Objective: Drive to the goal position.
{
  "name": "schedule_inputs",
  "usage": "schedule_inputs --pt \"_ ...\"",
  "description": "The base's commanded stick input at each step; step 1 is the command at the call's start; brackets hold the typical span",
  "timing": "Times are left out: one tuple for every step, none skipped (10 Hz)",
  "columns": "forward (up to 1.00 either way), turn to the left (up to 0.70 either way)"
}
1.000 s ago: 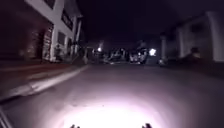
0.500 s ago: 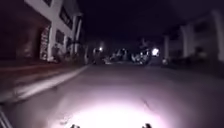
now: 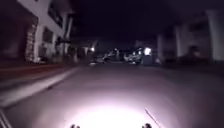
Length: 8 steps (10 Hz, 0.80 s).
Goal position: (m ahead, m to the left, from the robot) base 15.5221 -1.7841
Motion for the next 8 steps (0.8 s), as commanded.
schedule_inputs --pt "0.85 0.0" --pt "0.85 0.0" --pt "0.85 0.0" --pt "0.85 0.0" --pt "0.85 0.0" --pt "0.85 0.0" --pt "0.85 0.0" --pt "0.85 0.0"
